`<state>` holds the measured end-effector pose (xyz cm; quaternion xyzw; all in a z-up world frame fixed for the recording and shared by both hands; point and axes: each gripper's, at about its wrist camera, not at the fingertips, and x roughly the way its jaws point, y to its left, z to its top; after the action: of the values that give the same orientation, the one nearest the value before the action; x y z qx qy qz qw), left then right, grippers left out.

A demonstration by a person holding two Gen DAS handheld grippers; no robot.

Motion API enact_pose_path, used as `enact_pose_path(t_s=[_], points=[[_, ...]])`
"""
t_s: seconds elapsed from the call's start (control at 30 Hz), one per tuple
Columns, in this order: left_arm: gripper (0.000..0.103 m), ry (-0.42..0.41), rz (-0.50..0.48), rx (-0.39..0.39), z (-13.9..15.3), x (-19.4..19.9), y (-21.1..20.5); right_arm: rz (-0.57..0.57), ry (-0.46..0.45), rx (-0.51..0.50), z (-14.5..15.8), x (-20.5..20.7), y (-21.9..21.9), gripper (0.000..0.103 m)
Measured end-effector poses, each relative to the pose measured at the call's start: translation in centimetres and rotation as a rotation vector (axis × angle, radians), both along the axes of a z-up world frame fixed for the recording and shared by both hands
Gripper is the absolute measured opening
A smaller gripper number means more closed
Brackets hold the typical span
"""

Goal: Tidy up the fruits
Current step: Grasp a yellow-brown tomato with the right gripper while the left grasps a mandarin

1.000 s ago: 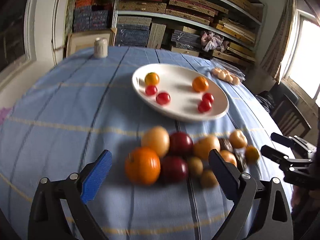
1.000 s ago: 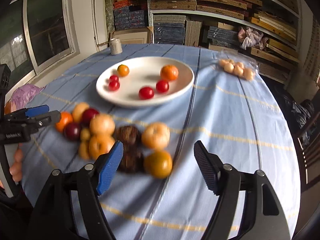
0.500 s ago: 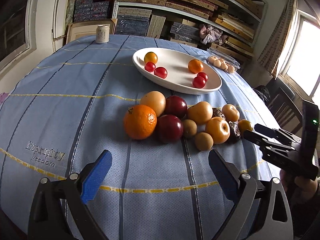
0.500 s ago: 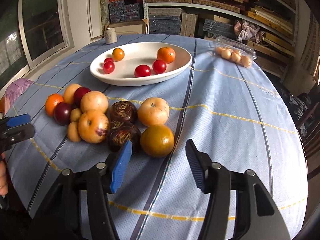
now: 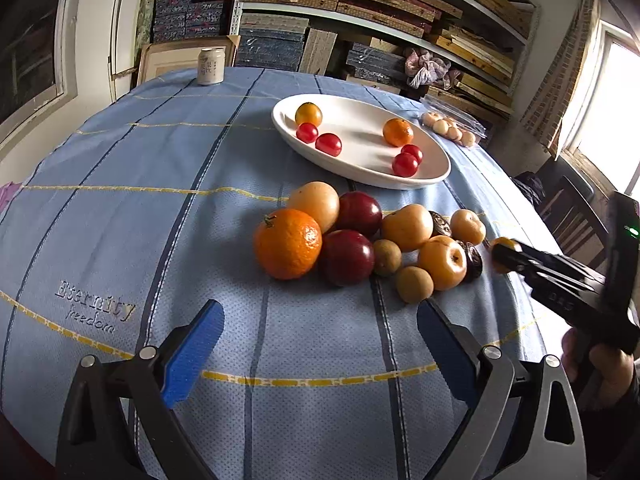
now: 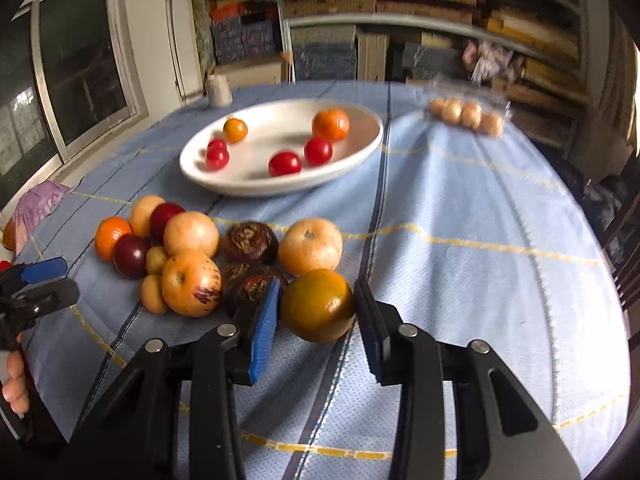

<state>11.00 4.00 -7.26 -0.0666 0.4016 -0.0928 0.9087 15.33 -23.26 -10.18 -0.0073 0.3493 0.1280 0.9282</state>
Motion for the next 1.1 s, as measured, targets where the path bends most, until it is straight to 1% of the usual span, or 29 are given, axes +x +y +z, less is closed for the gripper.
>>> enact_pose_path(t_s=[0.07, 0.13, 0.23, 0.27, 0.33, 0.47, 0.6, 0.63, 0.67, 0.7, 0.73, 0.83, 0.9, 1.03, 1.1], points=[[0.098, 0.006, 0.005, 0.012, -0.1, 0.6, -0.1, -0.003, -0.065, -0.014, 0.6, -1.2, 0.2, 0.037], [0.098, 0.011, 0.032, 0.016, -0.1, 1.5, 0.3, -0.002, -0.100, -0.035, 1.0, -1.8, 0.5, 0.037], [0.098, 0.036, 0.083, -0.028, -0.3, 3.0, 1.6, 0.014, -0.110, -0.057, 1.2, -2.1, 1.0, 0.037], [0.098, 0.050, 0.114, -0.052, -0.5, 3.8, 2.2, 0.016, -0.112, -0.059, 1.2, -2.1, 1.0, 0.037], [0.098, 0.067, 0.144, -0.082, -0.8, 5.0, 3.0, 0.014, -0.105, -0.051, 1.2, -1.9, 0.8, 0.037], [0.098, 0.085, 0.165, -0.091, -1.3, 6.2, 2.9, -0.003, -0.095, -0.026, 1.2, -1.8, 0.3, 0.037], [0.097, 0.069, 0.185, -0.087, -1.4, 6.1, 2.8, 0.002, -0.107, -0.030, 1.2, -2.0, 0.4, 0.037], [0.094, 0.061, 0.188, -0.074, -1.3, 6.1, 2.7, 0.005, -0.111, -0.035, 1.2, -2.1, 0.5, 0.037], [0.084, 0.046, 0.192, -0.052, -1.2, 6.0, 2.5, 0.007, -0.112, -0.037, 1.2, -2.2, 0.5, 0.037], [0.080, 0.042, 0.191, -0.031, -1.2, 6.0, 2.3, 0.010, -0.114, -0.040, 1.2, -2.2, 0.6, 0.037], [0.077, 0.048, 0.183, -0.030, -1.3, 6.0, 2.2, 0.011, -0.115, -0.041, 1.2, -2.2, 0.6, 0.037], [0.076, 0.062, 0.196, -0.048, -1.6, 6.1, 2.5, 0.012, -0.118, -0.038, 1.2, -2.3, 0.7, 0.037], [0.076, 0.089, 0.198, -0.095, -1.9, 6.2, 3.0, 0.012, -0.118, -0.035, 1.3, -2.3, 0.6, 0.037], [0.078, 0.091, 0.194, -0.111, -1.9, 6.1, 2.9, 0.012, -0.117, -0.036, 1.3, -2.3, 0.7, 0.037], [0.076, 0.084, 0.196, -0.111, -1.9, 6.0, 2.8, 0.012, -0.118, -0.035, 1.3, -2.3, 0.6, 0.037]])
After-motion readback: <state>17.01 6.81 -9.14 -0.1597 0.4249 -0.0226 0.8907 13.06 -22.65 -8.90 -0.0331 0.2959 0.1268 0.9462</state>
